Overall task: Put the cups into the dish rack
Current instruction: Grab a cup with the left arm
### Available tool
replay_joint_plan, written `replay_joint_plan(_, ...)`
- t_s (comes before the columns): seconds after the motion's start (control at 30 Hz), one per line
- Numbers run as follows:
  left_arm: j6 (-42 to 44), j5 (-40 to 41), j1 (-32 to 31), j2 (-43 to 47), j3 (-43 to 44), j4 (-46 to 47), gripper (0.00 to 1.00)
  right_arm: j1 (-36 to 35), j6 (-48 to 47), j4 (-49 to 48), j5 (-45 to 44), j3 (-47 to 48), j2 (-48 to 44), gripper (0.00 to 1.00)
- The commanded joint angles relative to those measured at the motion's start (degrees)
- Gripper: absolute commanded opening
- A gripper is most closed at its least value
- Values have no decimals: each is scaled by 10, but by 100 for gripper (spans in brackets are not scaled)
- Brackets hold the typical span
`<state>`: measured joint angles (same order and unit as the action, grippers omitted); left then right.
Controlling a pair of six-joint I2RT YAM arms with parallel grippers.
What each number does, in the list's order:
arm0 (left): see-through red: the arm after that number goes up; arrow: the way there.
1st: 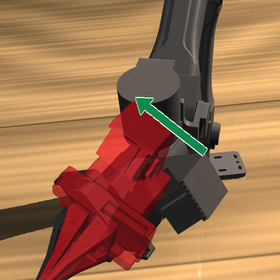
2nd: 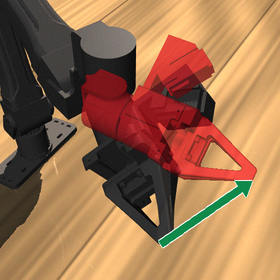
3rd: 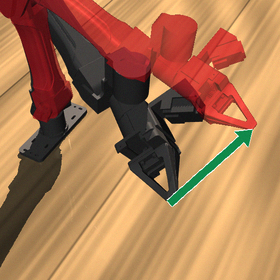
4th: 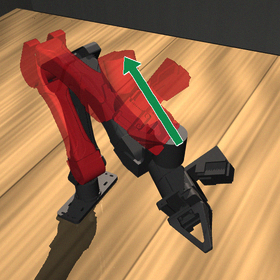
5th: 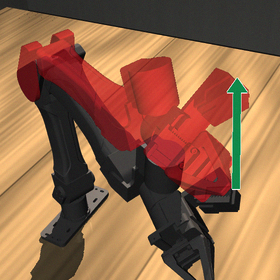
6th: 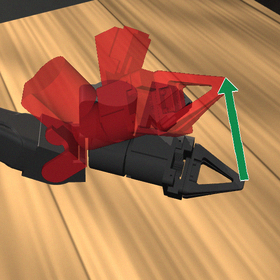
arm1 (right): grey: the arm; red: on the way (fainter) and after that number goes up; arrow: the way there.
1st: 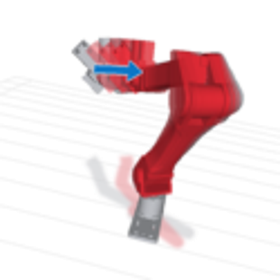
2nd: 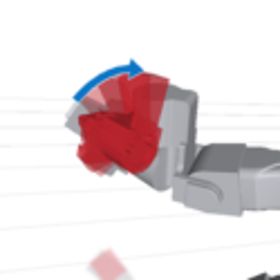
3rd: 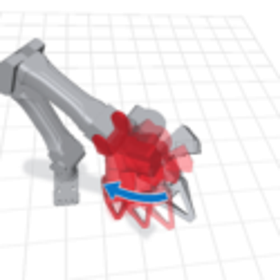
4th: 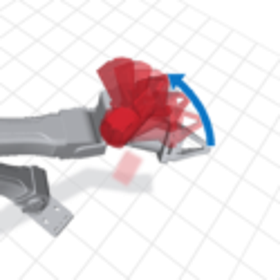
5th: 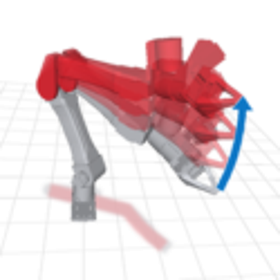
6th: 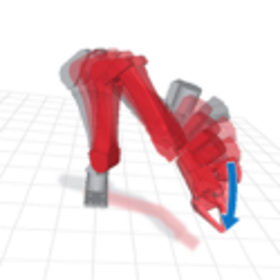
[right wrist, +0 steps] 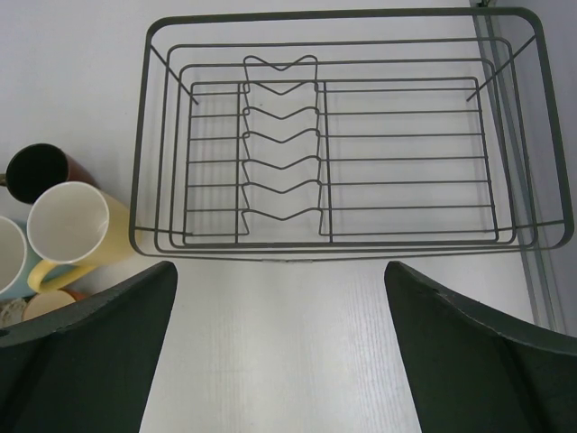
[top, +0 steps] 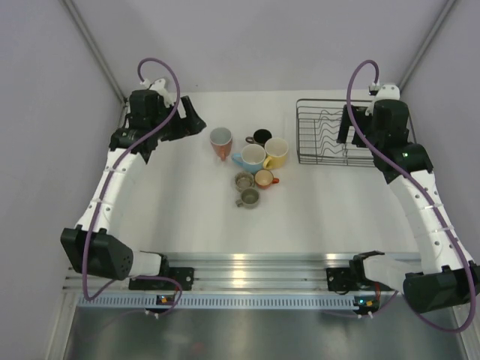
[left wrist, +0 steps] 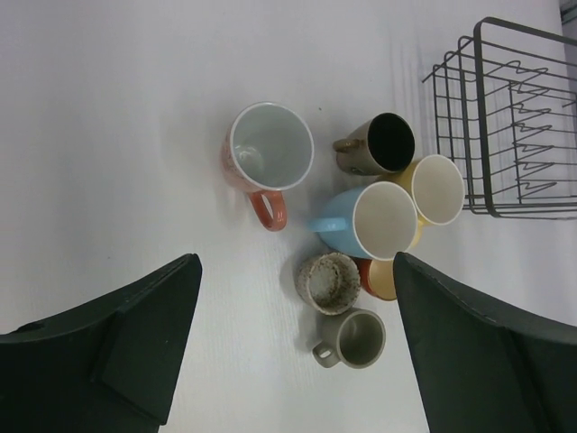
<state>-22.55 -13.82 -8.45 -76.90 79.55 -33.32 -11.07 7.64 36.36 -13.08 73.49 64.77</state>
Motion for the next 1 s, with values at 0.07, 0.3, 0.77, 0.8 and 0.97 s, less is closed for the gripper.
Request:
replay_joint_plan(0.07, 40, 58, -26, -59, 32, 54, 90, 3, 3, -6, -15, 3, 0, 99)
replay_joint_plan(0.3, 95, 124, -101, -159, 130, 55, 89, 3, 8, -1, -25, -5, 4, 99)
replay_joint_plan(0.77, 144, 214, -173, -314, 229, 52, 84, 3, 14, -7, -46, -54, -33, 99)
replay_joint_plan(0.8, 141, 218, -173, -316, 226, 50, 83, 3, 18, -8, -48, -58, -37, 99)
replay_joint_plan(0.97, 128, 229, -175, -324, 213, 47, 82, 3, 22, -7, -55, -84, -54, 100)
